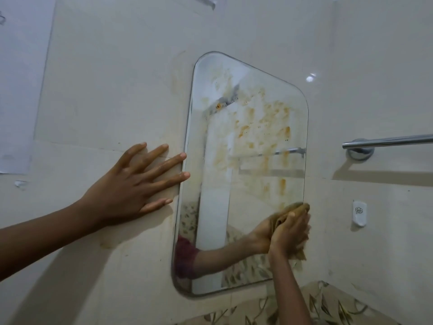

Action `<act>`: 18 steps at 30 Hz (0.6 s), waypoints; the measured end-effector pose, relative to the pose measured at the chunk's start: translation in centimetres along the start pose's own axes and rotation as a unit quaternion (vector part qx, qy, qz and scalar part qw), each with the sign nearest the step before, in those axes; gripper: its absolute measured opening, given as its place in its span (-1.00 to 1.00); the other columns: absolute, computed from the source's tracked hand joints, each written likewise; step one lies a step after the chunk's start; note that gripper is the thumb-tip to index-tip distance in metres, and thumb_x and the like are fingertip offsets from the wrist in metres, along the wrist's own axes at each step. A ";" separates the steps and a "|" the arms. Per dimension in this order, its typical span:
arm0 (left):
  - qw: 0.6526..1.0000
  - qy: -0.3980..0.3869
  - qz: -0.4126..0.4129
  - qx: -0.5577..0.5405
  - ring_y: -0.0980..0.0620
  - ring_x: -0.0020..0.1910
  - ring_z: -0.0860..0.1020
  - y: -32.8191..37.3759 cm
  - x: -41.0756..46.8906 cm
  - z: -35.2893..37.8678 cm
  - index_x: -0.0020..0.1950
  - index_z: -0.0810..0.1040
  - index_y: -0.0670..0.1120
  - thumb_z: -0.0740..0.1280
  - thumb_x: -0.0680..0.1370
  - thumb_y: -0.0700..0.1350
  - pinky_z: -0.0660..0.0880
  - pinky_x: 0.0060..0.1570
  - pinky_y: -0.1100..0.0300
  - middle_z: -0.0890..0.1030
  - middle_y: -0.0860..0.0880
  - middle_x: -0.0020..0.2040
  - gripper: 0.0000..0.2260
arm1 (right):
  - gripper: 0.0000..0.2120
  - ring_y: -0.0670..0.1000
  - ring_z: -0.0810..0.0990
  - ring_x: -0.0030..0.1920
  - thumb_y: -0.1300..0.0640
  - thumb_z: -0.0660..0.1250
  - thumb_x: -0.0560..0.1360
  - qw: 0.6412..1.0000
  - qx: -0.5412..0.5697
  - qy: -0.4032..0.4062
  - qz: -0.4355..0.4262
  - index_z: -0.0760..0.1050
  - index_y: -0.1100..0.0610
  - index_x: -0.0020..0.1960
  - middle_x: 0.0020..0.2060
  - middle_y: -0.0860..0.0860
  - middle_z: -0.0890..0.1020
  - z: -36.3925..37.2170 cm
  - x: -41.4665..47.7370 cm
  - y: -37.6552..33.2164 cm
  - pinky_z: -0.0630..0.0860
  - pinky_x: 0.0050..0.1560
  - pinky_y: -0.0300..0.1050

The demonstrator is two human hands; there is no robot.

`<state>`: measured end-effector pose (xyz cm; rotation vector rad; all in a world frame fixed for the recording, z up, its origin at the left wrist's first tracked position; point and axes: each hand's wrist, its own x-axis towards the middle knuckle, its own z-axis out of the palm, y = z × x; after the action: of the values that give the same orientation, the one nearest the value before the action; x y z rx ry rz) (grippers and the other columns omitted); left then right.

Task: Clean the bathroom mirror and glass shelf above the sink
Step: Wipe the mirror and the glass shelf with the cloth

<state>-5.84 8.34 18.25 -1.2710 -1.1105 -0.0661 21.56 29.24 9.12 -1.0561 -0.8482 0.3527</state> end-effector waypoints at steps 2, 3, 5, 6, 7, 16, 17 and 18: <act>1.000 -0.001 0.002 -0.001 -0.21 0.48 0.17 0.0 -0.1 0.0 0.50 0.06 0.10 -0.05 0.56 0.20 0.13 0.39 -0.19 0.14 -0.07 0.54 -0.49 | -0.40 0.09 0.06 0.53 -0.17 -0.14 0.51 0.999 -0.015 -0.013 -0.040 0.02 0.01 0.52 0.53 0.07 0.15 1.3 0.8 -2.7 -0.05 0.49 0.16; 1.000 -0.001 0.004 -0.001 -0.21 0.48 0.17 0.0 0.0 0.0 0.50 0.06 0.10 -0.05 0.56 0.20 0.12 0.39 -0.19 0.14 -0.08 0.54 -0.49 | -0.43 0.09 0.06 0.52 -0.16 -0.13 0.55 0.997 -0.027 -0.019 -0.068 0.00 -0.02 0.52 0.53 0.07 0.14 2.0 0.7 -4.0 -0.03 0.50 0.18; 1.000 -0.001 0.005 -0.002 -0.21 0.48 0.16 0.0 0.0 -0.1 0.50 0.06 0.09 -0.05 0.57 0.18 0.12 0.40 -0.19 0.13 -0.09 0.54 -0.49 | -0.48 0.08 0.04 0.53 -0.12 -0.10 0.59 0.988 -0.045 -0.039 -0.140 -0.04 -0.05 0.52 0.54 0.03 0.11 3.2 -0.5 -6.7 -0.03 0.51 0.19; 1.000 0.001 0.004 -0.006 -0.20 0.49 0.15 0.1 0.0 -0.2 0.51 0.06 0.09 -0.05 0.57 0.17 0.11 0.40 -0.19 0.12 -0.09 0.54 -0.49 | -0.48 0.07 0.01 0.54 -0.11 -0.12 0.58 0.981 -0.050 -0.053 -0.179 -0.08 -0.07 0.51 0.54 0.00 0.08 3.7 -1.3 -7.9 -0.06 0.51 0.19; 1.000 0.007 -0.001 -0.014 -0.19 0.50 0.13 0.1 0.0 -0.2 0.51 0.06 0.07 -0.06 0.57 0.16 0.11 0.41 -0.18 0.12 -0.10 0.54 -0.49 | -0.49 0.06 -0.02 0.54 -0.11 -0.13 0.57 0.973 -0.056 -0.067 -0.214 -0.12 -0.09 0.50 0.54 -0.03 0.06 4.1 -2.4 -9.1 -0.09 0.52 0.18; 0.988 0.045 -0.095 -0.110 -0.10 0.49 0.12 0.0 0.3 -0.9 0.51 0.09 -0.07 -0.10 0.59 0.07 0.08 0.41 -0.11 0.18 -0.11 0.51 -0.50 | -0.47 0.02 -0.19 0.54 -0.12 -0.02 0.57 0.863 -0.069 -0.170 -0.471 -0.03 -0.10 0.51 0.53 -0.10 -0.06 4.6 -14.6 -11.9 -0.31 0.50 0.12; 0.986 0.054 -0.104 -0.116 -0.10 0.48 0.15 -0.2 0.6 -1.0 0.50 0.10 -0.08 -0.09 0.59 0.06 0.08 0.40 -0.11 0.21 -0.11 0.50 -0.51 | -0.47 0.03 -0.16 0.54 -0.11 0.01 0.57 0.853 -0.071 -0.170 -0.488 0.00 -0.09 0.51 0.53 -0.08 -0.01 4.4 -15.4 -11.1 -0.29 0.50 0.12; 0.986 0.059 -0.112 -0.110 -0.11 0.47 0.18 -0.6 1.1 -1.0 0.50 0.12 -0.08 -0.08 0.59 0.04 0.08 0.38 -0.11 0.23 -0.11 0.50 -0.51 | -0.46 0.06 -0.12 0.54 -0.09 0.05 0.56 0.840 -0.076 -0.171 -0.509 0.01 -0.09 0.51 0.53 -0.06 0.02 4.1 -16.0 -10.2 -0.25 0.50 0.13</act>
<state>-5.03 7.89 19.52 -1.3146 -1.1625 -0.4383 6.84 16.90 11.85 -0.5529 -1.6505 -0.4583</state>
